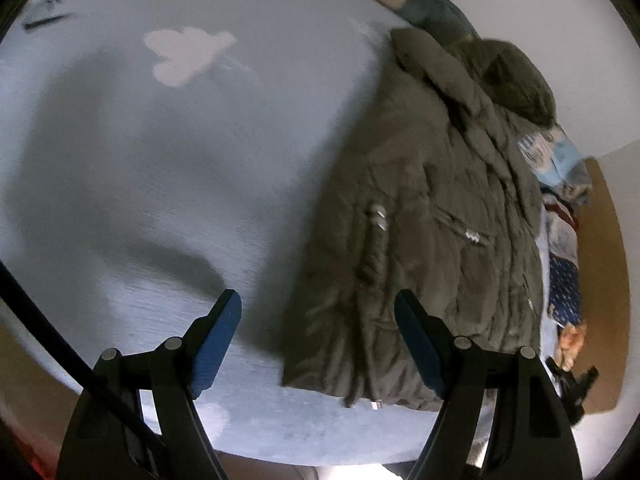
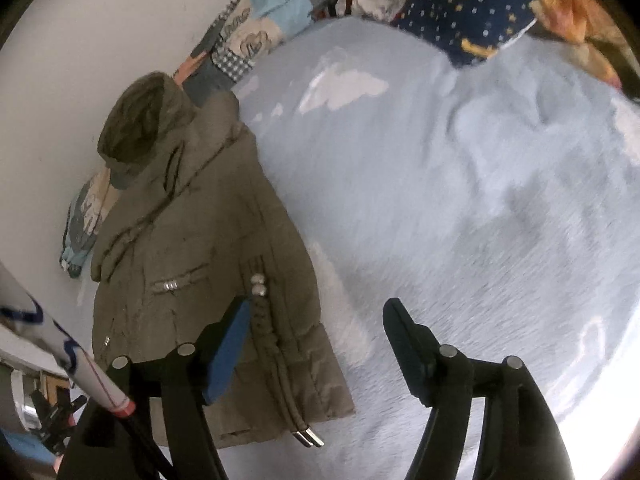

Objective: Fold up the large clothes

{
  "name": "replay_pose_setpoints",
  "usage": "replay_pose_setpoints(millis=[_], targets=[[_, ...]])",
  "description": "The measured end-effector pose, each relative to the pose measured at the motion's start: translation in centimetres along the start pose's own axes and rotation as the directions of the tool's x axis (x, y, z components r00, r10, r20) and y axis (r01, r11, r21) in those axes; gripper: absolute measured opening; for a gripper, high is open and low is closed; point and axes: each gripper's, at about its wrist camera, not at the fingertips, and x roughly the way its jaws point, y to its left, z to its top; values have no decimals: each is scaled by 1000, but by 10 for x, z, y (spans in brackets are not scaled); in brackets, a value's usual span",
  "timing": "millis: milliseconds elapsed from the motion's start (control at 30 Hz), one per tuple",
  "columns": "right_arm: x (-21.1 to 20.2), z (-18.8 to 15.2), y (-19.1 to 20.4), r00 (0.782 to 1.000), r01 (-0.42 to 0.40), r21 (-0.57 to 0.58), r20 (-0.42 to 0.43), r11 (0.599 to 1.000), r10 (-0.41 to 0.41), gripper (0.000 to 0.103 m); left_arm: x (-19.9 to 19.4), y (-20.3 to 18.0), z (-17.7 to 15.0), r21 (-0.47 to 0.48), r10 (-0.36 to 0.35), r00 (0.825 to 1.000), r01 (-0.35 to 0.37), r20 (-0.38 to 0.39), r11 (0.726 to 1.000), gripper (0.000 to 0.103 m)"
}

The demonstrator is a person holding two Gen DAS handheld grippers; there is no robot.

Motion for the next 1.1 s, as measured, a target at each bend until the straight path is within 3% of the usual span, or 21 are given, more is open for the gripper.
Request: replay_pose_setpoints(millis=[100,233,267,333,433,700,800,900,967,1033,1100], targets=[[11,-2,1,1000,1,-12,-28,1000,-1,76,15,-11,-6,34,-36,998,38,-47,999,78],[30,-7,2,996,-24,-10,-82,1000,23,76,24,-33,-15,144,46,998,-41,-31,989,52],[35,-10,4,994,-40,-15,-99,999,39,66,24,-37,-16,161,51,998,-46,-23,986,47],[42,-15,11,990,-82,-36,-122,996,77,34,25,-45,-15,190,61,998,-59,-4,980,35],[37,-22,23,993,-60,-85,-108,995,51,23,20,-55,-19,240,84,996,-88,28,967,28],[20,-59,45,986,-114,-106,-135,988,99,17,4,-48,-26,254,114,992,-122,45,960,24],[13,-75,52,986,-89,-160,-153,983,64,16,3,-43,-27,245,119,992,-126,43,961,25],[8,-80,46,985,-91,-131,-158,987,70,16,7,-42,-18,214,141,988,-152,65,965,40],[8,-76,44,986,-81,-129,-152,988,61,20,2,-39,-12,178,138,986,-153,94,972,43],[3,-68,43,992,-42,-130,-121,991,26,23,-14,-41,-9,169,161,968,-194,192,966,43],[-7,-63,45,997,-19,-129,-75,991,9,33,-31,-50,-10,191,196,933,-261,303,946,43]])
